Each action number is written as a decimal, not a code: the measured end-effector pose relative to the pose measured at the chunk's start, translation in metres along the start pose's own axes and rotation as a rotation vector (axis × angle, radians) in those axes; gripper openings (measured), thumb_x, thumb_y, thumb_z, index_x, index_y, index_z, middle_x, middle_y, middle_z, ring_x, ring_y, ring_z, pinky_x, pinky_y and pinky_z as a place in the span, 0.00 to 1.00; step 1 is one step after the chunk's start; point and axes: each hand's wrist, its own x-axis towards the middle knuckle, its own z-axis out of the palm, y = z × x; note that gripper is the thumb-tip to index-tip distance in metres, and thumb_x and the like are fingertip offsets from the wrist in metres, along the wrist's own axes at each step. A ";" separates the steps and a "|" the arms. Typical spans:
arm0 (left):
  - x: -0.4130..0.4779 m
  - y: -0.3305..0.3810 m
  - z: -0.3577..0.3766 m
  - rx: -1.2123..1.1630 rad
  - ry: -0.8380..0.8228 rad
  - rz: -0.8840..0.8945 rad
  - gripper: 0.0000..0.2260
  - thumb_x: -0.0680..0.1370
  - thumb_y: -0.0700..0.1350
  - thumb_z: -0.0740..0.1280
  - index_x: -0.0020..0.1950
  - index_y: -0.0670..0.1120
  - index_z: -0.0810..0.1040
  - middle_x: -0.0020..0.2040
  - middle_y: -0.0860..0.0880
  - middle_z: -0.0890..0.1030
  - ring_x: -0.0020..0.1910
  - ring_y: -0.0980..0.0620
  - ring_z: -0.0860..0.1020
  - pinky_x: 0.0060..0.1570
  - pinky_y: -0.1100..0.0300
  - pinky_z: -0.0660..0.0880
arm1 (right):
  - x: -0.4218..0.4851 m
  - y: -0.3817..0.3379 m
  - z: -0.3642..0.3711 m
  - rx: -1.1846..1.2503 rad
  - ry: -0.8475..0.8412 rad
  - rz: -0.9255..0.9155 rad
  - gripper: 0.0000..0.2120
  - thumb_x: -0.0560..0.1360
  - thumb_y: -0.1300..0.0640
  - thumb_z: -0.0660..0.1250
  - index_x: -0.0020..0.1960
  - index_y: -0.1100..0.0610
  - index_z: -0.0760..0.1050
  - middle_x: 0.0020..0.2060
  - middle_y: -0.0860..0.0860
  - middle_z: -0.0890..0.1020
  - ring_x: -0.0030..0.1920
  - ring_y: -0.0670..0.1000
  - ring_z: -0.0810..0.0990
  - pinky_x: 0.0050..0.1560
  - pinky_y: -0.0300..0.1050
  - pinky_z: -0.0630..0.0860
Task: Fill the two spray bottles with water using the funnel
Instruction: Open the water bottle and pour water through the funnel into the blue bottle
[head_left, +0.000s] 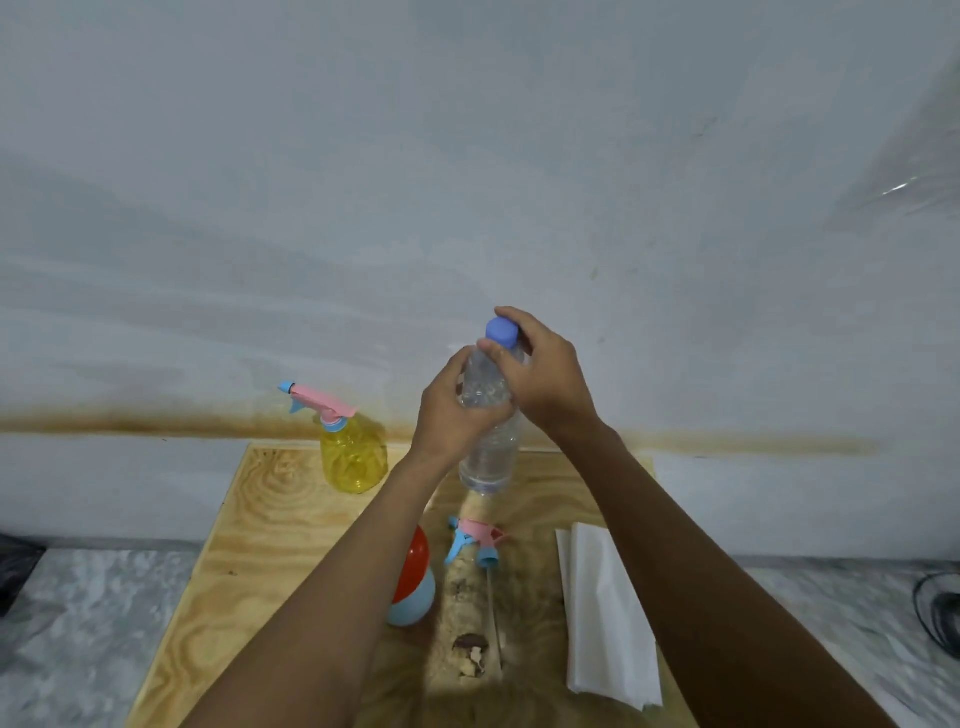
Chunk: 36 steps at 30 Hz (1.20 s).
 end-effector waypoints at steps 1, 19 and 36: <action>-0.001 0.002 0.000 0.002 0.003 0.010 0.28 0.67 0.50 0.79 0.65 0.55 0.75 0.55 0.56 0.81 0.54 0.56 0.80 0.53 0.58 0.79 | -0.002 0.001 0.000 0.006 0.014 -0.008 0.19 0.77 0.53 0.70 0.67 0.54 0.75 0.57 0.42 0.79 0.56 0.40 0.77 0.63 0.37 0.74; -0.085 0.040 0.023 -0.002 -0.093 0.095 0.30 0.67 0.47 0.80 0.67 0.54 0.75 0.55 0.57 0.82 0.51 0.59 0.79 0.47 0.59 0.80 | -0.092 -0.024 -0.055 -0.095 0.220 -0.135 0.21 0.74 0.55 0.74 0.64 0.61 0.78 0.57 0.53 0.84 0.55 0.49 0.82 0.59 0.41 0.79; -0.135 0.018 0.035 -0.001 -0.076 0.053 0.28 0.67 0.47 0.80 0.61 0.64 0.73 0.55 0.62 0.81 0.54 0.66 0.78 0.53 0.52 0.81 | -0.147 -0.005 -0.050 0.054 0.158 0.040 0.18 0.75 0.56 0.73 0.64 0.56 0.78 0.52 0.41 0.81 0.55 0.42 0.81 0.59 0.34 0.76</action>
